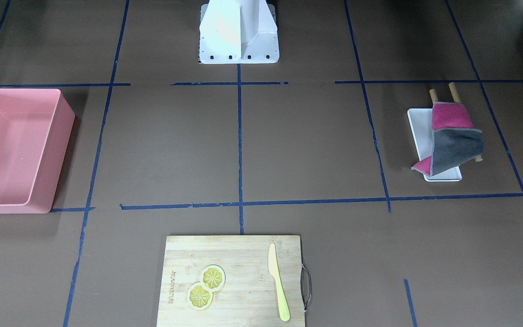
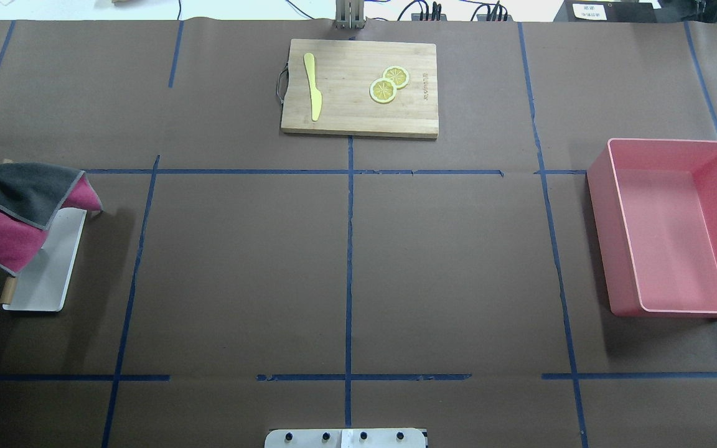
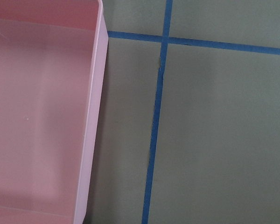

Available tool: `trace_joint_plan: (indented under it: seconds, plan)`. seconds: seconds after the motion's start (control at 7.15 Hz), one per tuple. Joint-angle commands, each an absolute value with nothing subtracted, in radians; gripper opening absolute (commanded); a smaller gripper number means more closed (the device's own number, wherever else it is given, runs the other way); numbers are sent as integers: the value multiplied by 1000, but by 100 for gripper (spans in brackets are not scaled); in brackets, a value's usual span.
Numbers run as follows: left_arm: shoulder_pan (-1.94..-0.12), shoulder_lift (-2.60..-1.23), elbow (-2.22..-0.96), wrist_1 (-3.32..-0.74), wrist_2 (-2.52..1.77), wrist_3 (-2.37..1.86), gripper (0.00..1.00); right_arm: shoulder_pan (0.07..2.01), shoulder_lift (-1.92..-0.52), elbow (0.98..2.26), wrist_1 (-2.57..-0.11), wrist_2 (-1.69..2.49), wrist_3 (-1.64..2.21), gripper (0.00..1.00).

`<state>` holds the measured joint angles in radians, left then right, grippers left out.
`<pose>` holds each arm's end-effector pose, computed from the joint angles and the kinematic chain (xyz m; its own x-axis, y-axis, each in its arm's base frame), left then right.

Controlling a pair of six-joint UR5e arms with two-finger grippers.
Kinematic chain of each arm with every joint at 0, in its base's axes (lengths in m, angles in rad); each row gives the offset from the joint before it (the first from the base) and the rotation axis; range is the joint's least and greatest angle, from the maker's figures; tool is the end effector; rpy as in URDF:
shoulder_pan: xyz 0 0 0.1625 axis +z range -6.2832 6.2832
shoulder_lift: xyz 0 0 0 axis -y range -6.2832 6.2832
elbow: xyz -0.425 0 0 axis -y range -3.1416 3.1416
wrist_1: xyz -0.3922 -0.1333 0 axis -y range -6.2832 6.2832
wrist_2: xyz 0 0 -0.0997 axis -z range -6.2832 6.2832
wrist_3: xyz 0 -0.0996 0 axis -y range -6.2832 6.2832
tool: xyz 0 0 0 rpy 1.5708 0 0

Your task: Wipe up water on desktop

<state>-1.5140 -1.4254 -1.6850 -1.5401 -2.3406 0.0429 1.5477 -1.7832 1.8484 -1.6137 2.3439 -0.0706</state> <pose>-0.0397 -0.4285 0.6728 0.7162 0.0405 -0.6967 -0.0875 0.9957 -0.0320 0.0544 -0.4044 0.6214 0.7118 -0.1025 0.6949 0.0735 0.9947 0.0715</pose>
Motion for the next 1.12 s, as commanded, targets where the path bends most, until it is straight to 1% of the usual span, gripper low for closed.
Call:
trace_joint_plan:
  seconds: [0.0, 0.56, 0.84, 0.98]
  plan:
    - [-1514, -1430, -1683, -1542, -2341, 43, 100, 1546, -1782, 1848, -1614, 2344, -71, 100]
    - [-1514, -1443, -1687, -1551, -2341, 37, 100, 1546, -1782, 1848, -1614, 2344, -71, 100]
    - [-1514, -1512, -1697, -1586, -2338, 31, 100, 1546, -1782, 1850, -1614, 2344, -71, 100]
    - [-1511, -1543, -1678, -1579, -2338, 29, 100, 1546, -1782, 1850, -1614, 2344, -71, 100]
